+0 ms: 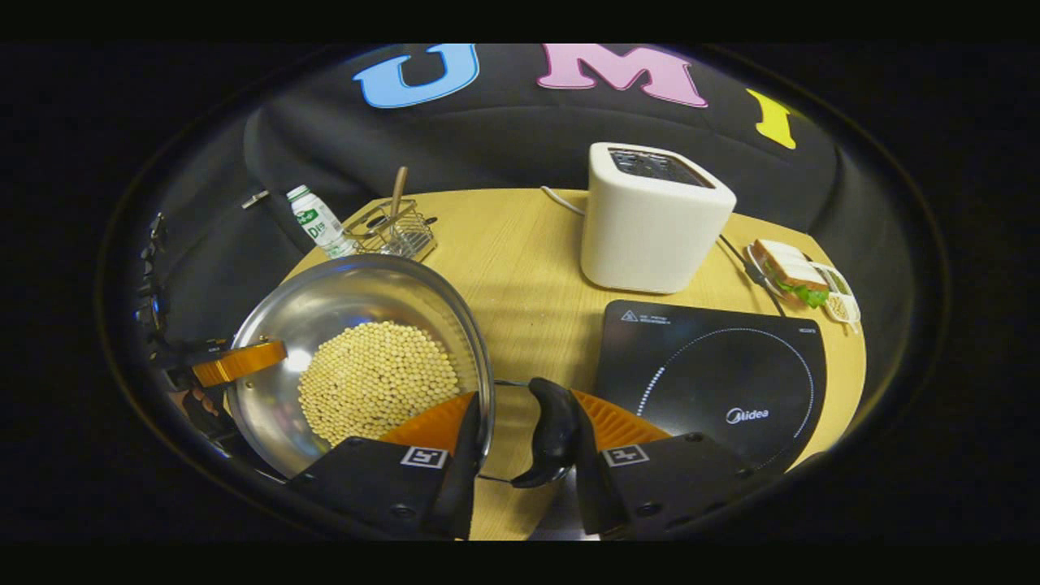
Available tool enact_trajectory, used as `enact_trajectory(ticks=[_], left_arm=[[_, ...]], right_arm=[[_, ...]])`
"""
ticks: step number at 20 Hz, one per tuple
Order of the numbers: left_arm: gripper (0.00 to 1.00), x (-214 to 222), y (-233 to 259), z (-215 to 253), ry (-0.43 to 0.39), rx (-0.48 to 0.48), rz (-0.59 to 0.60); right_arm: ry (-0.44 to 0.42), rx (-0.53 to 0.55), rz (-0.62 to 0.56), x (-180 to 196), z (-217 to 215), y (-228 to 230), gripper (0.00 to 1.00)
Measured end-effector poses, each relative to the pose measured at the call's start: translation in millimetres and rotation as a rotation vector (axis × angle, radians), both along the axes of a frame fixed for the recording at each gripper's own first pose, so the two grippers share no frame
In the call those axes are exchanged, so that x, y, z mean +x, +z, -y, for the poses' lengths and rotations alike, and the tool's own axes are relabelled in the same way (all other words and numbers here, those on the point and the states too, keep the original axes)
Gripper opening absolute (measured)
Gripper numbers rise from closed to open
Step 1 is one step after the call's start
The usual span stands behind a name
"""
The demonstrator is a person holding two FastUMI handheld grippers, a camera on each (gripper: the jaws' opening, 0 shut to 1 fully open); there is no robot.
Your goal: First push the handle of the pot to place it horizontally, then grasp the pot with both hands and set it on the induction cooktop.
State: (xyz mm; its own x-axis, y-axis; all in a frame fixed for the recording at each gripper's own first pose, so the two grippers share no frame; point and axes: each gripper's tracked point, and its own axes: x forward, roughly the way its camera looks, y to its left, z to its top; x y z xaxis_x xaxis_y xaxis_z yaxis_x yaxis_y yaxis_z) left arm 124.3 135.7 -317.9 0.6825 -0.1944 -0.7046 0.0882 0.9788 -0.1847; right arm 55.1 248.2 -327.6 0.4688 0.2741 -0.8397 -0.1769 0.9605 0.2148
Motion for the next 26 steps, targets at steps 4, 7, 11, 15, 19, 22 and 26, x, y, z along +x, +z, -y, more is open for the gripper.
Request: enact_trajectory(ticks=[4, 7, 11, 15, 19, 22, 26], left_arm=[[0.59, -12, 30, 14, -0.008, 0.023, 0.01], [0.59, -16, 48, 34, -0.015, 0.013, 0.027], [0.58, -17, 57, 63, -0.03, -0.005, 0.033], [0.59, -18, 67, 93, -0.061, -0.007, 0.037], [0.59, -18, 75, 124, -0.092, -0.004, 0.043], [0.59, -17, 78, 149, -0.113, -0.005, 0.046], [0.59, -16, 82, 182, -0.136, -0.004, 0.044]], right_arm=[[-0.016, 0.026, -0.001, -8, 18, 24, 0.54], [-0.033, 0.027, 0.021, -9, 42, 38, 0.54], [-0.054, 0.018, 0.037, -11, 73, 48, 0.54], [-0.08, 0.015, 0.039, -16, 104, 54, 0.53], [-0.111, 0.015, 0.041, -19, 136, 58, 0.54], [-0.127, 0.016, 0.038, -21, 160, 60, 0.53], [-0.147, 0.015, 0.035, -23, 194, 60, 0.53]])
